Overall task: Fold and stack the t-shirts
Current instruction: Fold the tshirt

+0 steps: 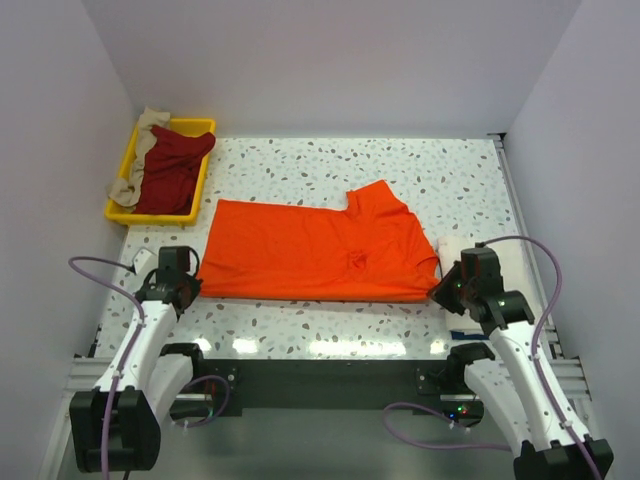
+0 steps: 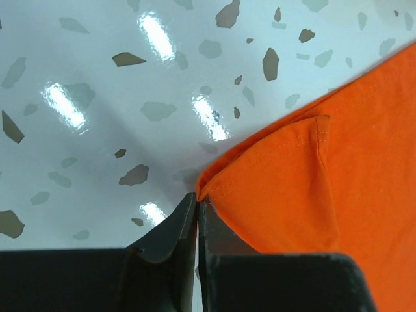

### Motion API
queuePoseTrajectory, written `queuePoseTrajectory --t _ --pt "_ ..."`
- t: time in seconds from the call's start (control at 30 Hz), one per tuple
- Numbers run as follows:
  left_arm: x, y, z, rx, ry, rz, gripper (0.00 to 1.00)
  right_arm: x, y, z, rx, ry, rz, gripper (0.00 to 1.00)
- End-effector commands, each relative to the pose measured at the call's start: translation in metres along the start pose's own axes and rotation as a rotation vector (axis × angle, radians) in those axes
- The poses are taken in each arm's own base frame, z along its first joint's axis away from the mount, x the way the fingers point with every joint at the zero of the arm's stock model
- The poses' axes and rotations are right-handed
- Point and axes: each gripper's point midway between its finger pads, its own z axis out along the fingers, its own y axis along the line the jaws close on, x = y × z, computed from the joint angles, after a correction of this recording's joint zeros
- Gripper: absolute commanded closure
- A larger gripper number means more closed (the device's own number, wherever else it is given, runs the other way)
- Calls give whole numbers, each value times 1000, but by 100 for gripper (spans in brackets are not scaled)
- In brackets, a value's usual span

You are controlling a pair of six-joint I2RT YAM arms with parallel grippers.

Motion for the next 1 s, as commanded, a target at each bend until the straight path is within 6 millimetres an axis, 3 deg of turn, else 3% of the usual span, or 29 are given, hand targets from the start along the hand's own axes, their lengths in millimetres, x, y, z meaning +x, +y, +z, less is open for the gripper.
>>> queuePoseTrajectory --t 0.0,0.03,0.07,0.13,0.17,0.23,0.4,0.53,0.7,0.73,0.83,0.97 --pt "2 8 -1 -30 6 -40 90 19 -18 -5 53 57 22 80" --pt "2 6 -2 -27 10 -44 85 20 -18 -6 53 59 23 75" --pt "0 4 -4 -21 11 -46 66 19 -17 -7 45 55 25 63" --pt "-12 -2 -12 -5 -17 -53 48 10 -8 -10 15 29 13 55" --pt "-16 -3 -17 -6 -26 -47 33 10 -3 -12 -11 37 4 46" --pt "-37 -15 -30 27 -74 -43 27 2 8 -12 -43 29 -33 43" --pt "-81 -65 -59 193 -167 -24 25 -12 47 0 -162 63 -124 41" --pt "-95 -102 -50 222 -143 42 27 -42 85 17 -234 29 -168 41" --pt "-100 -144 -37 263 -122 87 30 -78 117 32 -260 -36 -212 41" --pt "-98 -149 -26 249 -109 100 31 -90 129 29 -282 -64 -221 41" --pt "-99 -164 -9 228 -103 124 32 -113 145 40 -285 -110 -244 41" --pt "-88 -189 8 218 -84 184 35 -129 158 55 -282 -133 -259 41"
